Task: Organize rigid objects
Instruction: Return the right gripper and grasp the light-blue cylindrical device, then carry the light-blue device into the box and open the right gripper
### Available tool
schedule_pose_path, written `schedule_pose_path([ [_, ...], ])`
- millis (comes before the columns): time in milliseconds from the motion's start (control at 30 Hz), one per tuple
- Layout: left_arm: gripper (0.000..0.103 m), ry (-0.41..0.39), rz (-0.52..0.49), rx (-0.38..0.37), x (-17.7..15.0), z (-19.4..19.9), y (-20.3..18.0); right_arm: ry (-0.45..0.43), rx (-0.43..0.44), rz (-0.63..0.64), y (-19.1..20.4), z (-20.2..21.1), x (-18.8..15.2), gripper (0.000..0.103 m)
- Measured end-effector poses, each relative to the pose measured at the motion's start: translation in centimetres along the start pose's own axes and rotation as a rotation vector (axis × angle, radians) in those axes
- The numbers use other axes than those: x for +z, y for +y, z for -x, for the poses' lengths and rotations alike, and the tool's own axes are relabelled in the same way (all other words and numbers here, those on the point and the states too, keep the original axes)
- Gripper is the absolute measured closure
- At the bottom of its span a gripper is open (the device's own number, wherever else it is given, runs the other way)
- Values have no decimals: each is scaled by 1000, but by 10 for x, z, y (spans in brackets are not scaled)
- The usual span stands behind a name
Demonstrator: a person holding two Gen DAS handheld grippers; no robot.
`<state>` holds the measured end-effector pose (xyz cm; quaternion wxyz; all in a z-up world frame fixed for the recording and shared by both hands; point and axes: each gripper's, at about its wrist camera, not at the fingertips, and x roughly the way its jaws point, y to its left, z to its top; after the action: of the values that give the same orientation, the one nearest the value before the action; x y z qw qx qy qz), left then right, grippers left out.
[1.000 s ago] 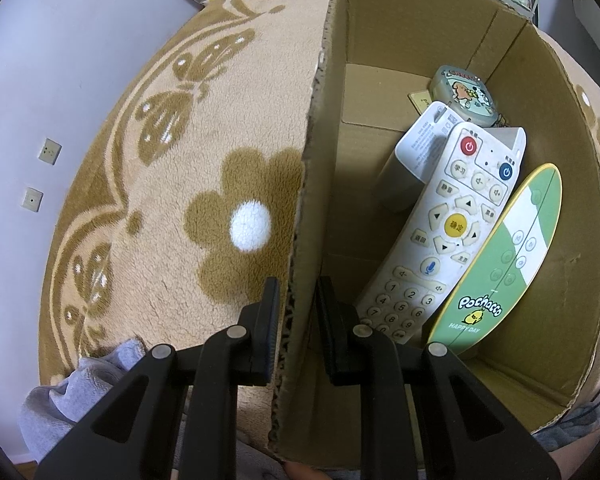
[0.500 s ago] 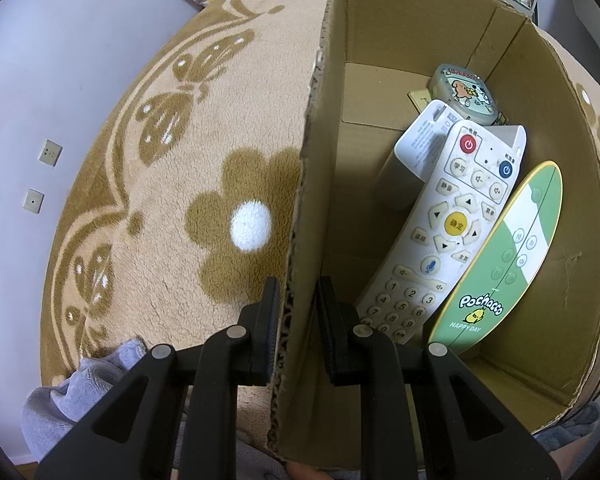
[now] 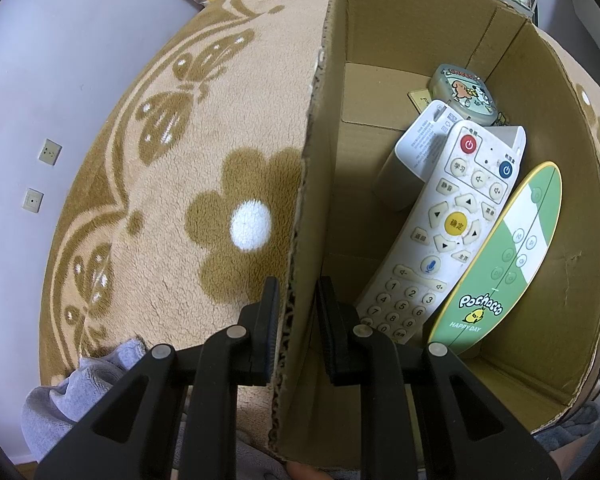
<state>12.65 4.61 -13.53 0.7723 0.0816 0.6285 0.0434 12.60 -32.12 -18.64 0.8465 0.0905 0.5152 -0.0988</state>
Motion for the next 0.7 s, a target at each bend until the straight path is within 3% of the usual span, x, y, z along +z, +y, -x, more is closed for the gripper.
schedule_pose_path([
  [167,84,0,1,-1,0,0,0,-30,-21,-21,0,4,-4,73],
  [433,84,0,1,-1,0,-1,2,-49,4,-79,1,11,-7,74],
  [700,84,1,3,-5,0,-2,2,-87,49,-30,23,30,-4,74],
])
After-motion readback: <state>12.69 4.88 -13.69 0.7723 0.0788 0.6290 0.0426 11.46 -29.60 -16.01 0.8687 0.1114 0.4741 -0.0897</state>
